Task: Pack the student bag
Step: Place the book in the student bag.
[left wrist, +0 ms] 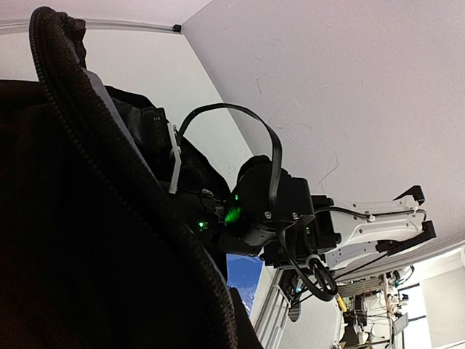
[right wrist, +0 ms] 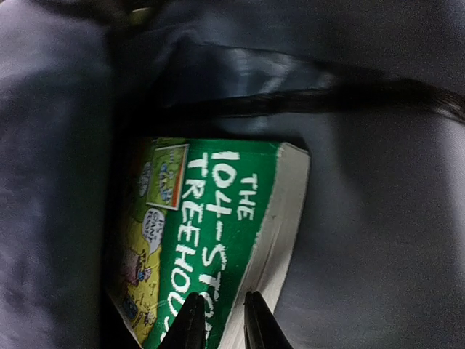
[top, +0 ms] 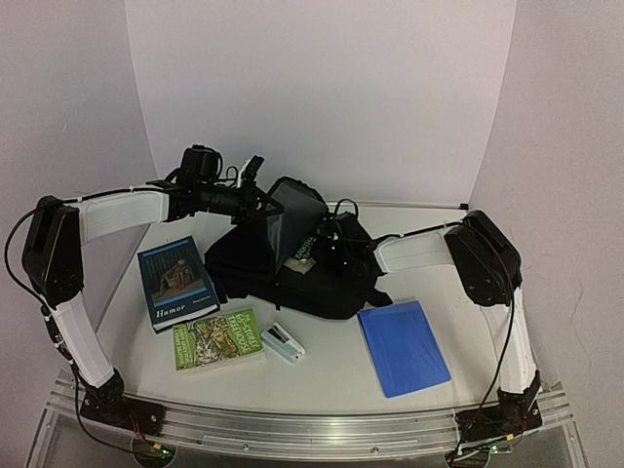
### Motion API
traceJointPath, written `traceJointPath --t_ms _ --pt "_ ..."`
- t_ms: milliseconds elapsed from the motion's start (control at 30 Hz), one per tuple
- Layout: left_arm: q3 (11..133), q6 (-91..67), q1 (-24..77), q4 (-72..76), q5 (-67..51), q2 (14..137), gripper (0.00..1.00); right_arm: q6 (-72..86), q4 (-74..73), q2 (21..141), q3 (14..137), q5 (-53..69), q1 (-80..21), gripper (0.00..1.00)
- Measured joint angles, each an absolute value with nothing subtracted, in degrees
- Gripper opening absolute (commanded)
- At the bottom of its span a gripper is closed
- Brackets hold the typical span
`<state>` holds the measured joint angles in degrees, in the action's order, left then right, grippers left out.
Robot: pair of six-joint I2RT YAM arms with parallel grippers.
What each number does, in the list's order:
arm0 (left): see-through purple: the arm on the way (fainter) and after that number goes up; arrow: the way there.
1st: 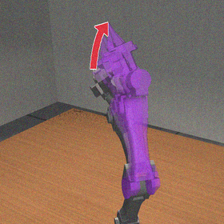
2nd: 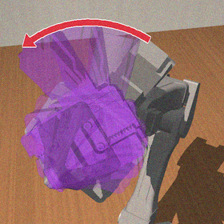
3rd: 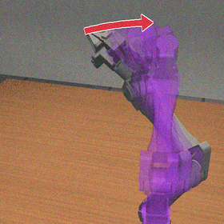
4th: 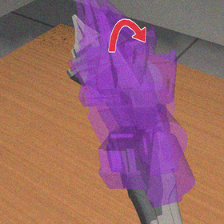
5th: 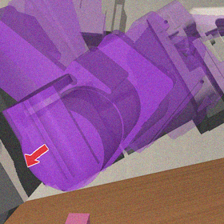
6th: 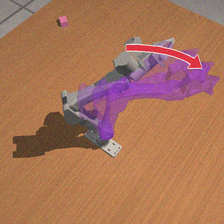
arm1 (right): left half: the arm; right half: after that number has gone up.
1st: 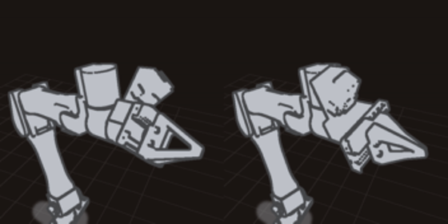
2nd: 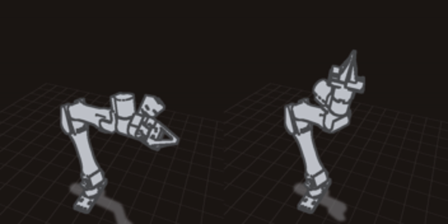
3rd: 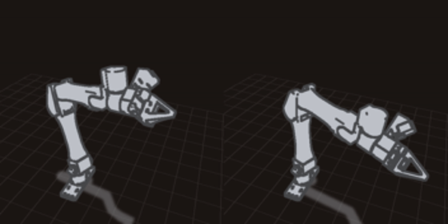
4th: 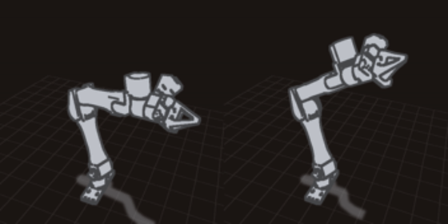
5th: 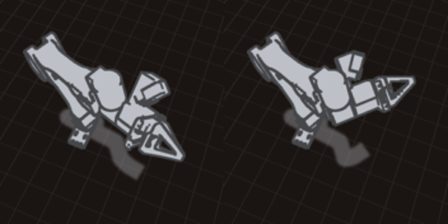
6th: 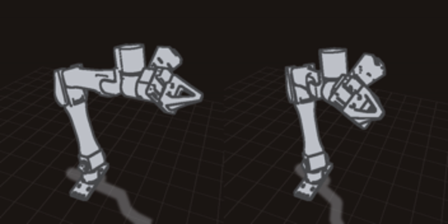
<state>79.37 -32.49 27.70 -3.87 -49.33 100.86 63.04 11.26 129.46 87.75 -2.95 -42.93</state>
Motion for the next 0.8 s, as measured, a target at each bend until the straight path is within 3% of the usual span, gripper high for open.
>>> traceJointPath --t_ms 267,433,633,800 --pt "77.81 -32.52 26.47 -4.02 -49.05 100.84 0.00 58.25 11.72 130.10 89.34 -3.14 -43.19 0.24" --pt "76.77 -31.22 23.96 -6.60 -45.58 100.81 0.00 53.93 12.08 127.72 87.40 -3.07 -43.45 0.34" --pt "75.32 -29.74 21.19 -11.71 -38.21 100.75 0.02 48.29 12.15 114.02 79.76 -1.50 -43.83 0.54" --pt "73.40 -29.84 19.11 -14.72 -33.97 100.88 0.17 45.64 12.57 99.59 72.32 -0.03 -43.96 0.62"
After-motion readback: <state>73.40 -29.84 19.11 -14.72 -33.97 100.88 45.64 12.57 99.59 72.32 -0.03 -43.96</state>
